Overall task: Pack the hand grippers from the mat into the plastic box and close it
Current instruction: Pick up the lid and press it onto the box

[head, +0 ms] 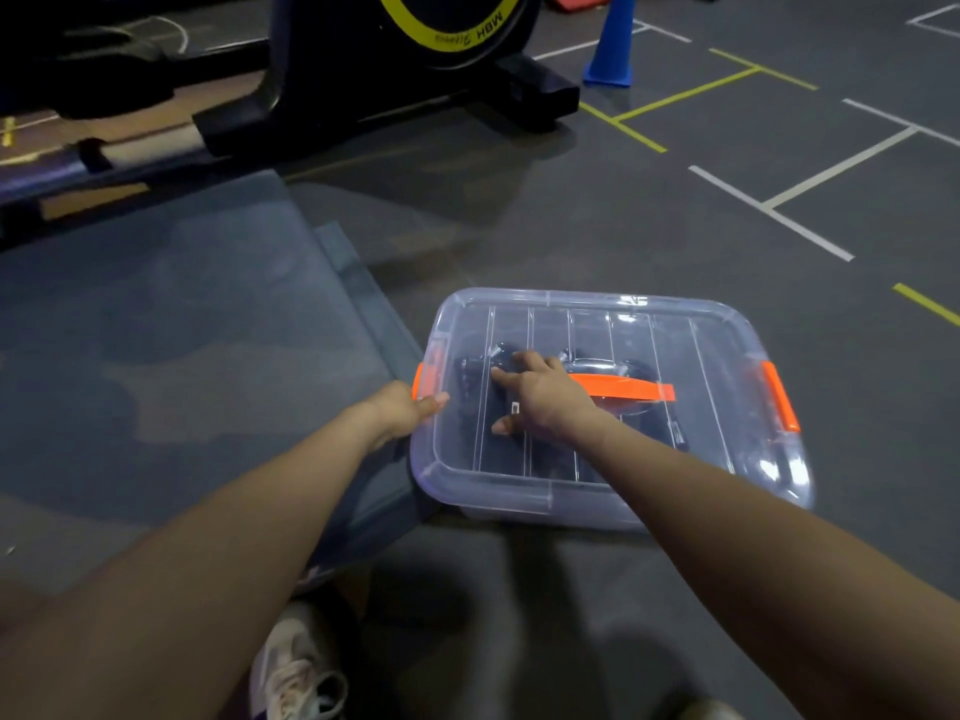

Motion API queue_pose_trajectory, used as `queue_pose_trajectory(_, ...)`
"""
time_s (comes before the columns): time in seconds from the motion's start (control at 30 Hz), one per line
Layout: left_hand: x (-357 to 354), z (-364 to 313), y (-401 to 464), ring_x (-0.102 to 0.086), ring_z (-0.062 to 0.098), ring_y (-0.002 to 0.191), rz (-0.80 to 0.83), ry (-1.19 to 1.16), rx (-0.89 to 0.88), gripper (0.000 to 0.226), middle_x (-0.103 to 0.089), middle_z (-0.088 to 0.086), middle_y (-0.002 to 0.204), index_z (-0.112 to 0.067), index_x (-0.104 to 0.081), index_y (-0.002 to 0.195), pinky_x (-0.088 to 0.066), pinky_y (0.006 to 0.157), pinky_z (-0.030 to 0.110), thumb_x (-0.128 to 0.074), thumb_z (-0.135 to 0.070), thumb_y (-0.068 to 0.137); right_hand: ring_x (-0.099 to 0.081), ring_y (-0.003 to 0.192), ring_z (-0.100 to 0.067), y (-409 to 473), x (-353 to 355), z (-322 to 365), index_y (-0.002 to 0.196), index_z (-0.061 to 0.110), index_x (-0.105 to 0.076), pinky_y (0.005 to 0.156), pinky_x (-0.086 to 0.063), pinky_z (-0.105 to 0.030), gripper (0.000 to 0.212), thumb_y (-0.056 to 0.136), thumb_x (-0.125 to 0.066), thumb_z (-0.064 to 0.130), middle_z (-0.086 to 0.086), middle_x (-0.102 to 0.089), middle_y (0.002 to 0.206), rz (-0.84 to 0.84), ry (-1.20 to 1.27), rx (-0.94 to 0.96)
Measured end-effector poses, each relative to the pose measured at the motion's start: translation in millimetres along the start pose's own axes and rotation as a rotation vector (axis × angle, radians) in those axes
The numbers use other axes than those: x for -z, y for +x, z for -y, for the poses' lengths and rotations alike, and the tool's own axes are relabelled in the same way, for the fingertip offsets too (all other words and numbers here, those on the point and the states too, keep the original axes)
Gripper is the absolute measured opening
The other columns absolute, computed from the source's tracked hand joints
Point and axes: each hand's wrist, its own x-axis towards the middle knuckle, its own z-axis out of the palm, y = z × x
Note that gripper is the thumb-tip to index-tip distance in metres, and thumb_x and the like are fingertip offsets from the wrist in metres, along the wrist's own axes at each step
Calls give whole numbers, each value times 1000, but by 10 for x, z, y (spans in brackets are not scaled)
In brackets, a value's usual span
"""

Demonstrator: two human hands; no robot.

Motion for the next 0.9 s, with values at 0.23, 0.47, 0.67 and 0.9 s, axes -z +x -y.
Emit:
queue_pose_trajectory(0.23, -15, -145, -9, -59, 35, 107, -180, 109, -8, 43, -59, 19, 117, -1, -61, 111, -47, 97, 39, -71, -29, 80, -24, 136, -36, 12, -10, -10, 144, 27, -32, 113, -27, -41, 72, 82, -65, 42, -9, -18, 153, 13, 21, -10)
queue_pose_trajectory(0.47, -72, -253, -27, -65, 34, 99, -292, 179, 29, 28, -67, 18, 107, -2, -65, 102, -53, 84, 38, -70, -15, 78, -23, 136, -36, 25, -20, -22, 144, 27, -31, 113, -27, -42, 73, 82, -65, 43, -8, -18, 153, 13, 26, -9)
queue_pose_trajectory(0.67, -34, -274, -17, -65, 34, 97, -285, 281, 4, 24, -68, 18, 104, -2, -66, 92, -51, 81, 36, -72, -20, 77, -23, 137, -35, 40, -21, -41, 146, 28, -28, 114, -27, -44, 74, 83, -63, 44, -7, -17, 153, 20, 17, 2)
queue_pose_trajectory(0.9, -58, -310, -189, -56, 34, 113, -215, 459, -102, 42, -56, 18, 124, -4, -54, 122, -46, 91, 36, -58, -28, 89, -23, 139, -36, -18, -21, -55, 147, 27, -25, 115, -25, -42, 75, 84, -60, 47, -8, -15, 156, 23, -2, 16)
